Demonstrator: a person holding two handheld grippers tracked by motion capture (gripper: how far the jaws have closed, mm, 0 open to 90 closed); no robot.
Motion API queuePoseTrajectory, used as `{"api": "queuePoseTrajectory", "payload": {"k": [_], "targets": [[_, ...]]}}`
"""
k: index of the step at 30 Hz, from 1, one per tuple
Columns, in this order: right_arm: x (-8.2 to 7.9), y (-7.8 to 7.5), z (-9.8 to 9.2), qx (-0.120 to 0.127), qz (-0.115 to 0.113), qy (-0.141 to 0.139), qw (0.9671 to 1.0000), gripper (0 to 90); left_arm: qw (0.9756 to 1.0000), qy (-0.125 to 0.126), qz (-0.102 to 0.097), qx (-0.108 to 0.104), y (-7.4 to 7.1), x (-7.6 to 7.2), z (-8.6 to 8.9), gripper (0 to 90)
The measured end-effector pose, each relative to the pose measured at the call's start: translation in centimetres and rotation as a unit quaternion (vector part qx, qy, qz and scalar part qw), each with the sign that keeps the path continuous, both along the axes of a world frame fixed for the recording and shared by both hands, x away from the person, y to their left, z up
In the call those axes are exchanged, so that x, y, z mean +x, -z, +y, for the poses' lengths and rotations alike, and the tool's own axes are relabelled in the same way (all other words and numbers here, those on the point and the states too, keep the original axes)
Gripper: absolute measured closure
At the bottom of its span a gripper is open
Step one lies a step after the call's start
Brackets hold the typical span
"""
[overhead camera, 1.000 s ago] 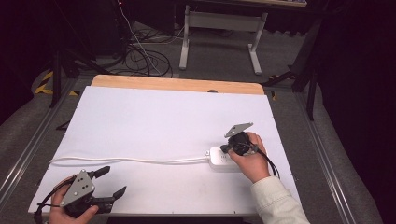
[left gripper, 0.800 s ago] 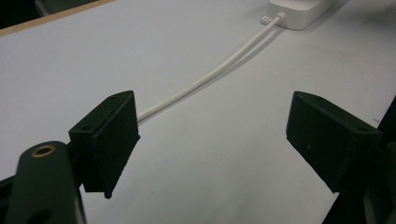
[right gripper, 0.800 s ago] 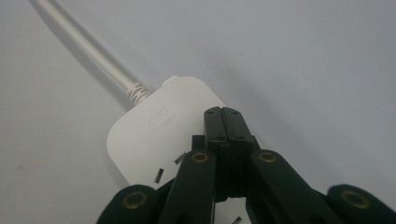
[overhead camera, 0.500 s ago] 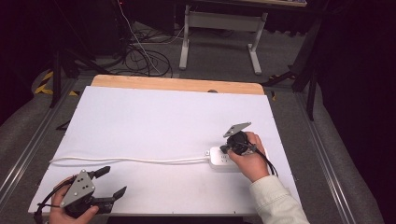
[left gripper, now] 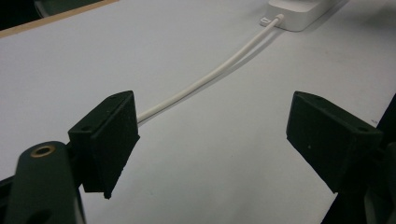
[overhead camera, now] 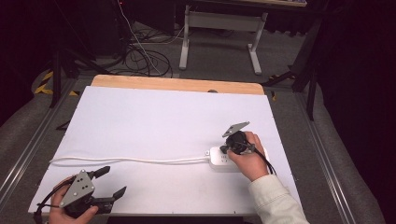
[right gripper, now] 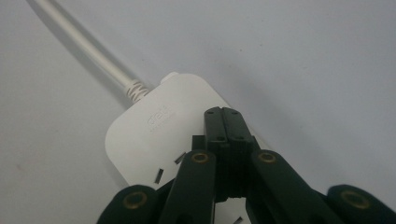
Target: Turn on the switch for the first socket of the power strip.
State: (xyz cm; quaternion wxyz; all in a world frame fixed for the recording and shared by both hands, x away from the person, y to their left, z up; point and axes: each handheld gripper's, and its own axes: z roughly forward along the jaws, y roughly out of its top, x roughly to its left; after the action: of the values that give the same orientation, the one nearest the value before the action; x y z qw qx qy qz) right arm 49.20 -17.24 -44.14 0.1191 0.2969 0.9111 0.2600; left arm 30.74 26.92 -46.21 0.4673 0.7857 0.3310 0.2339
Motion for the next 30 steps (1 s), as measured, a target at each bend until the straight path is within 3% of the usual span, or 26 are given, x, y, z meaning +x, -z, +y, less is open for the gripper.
{"api": "queuePoseTrajectory", "payload": {"k": [4, 6, 11, 20, 30], "targets": [[-0.9, -0.9, 0.0, 0.027, -0.044, -0.009, 0.9986, 90.0, 1.0, -0.001, 0.001, -0.001, 0.0, 0.1, 0.0, 17.5], [-1.3, -1.6, 0.0, 0.036, -0.053, -0.01, 0.9979, 90.0, 1.0, -0.002, 0.001, 0.0, 0.0, 0.1, 0.1, 17.6], [-1.7, -2.6, -0.3, 0.036, -0.063, -0.012, 0.9973, 90.0, 1.0, -0.003, -0.003, 0.0, -0.1, 0.0, 0.0, 17.6], [-3.1, -4.8, -1.1, 0.078, -0.097, -0.008, 0.9922, 90.0, 1.0, -0.002, -0.002, -0.001, 0.0, 0.1, 0.1, 17.7], [-3.5, -5.7, -1.2, 0.091, -0.101, -0.011, 0.9907, 90.0, 1.0, -0.003, -0.003, -0.001, 0.0, 0.1, 0.1, 17.7]]}}
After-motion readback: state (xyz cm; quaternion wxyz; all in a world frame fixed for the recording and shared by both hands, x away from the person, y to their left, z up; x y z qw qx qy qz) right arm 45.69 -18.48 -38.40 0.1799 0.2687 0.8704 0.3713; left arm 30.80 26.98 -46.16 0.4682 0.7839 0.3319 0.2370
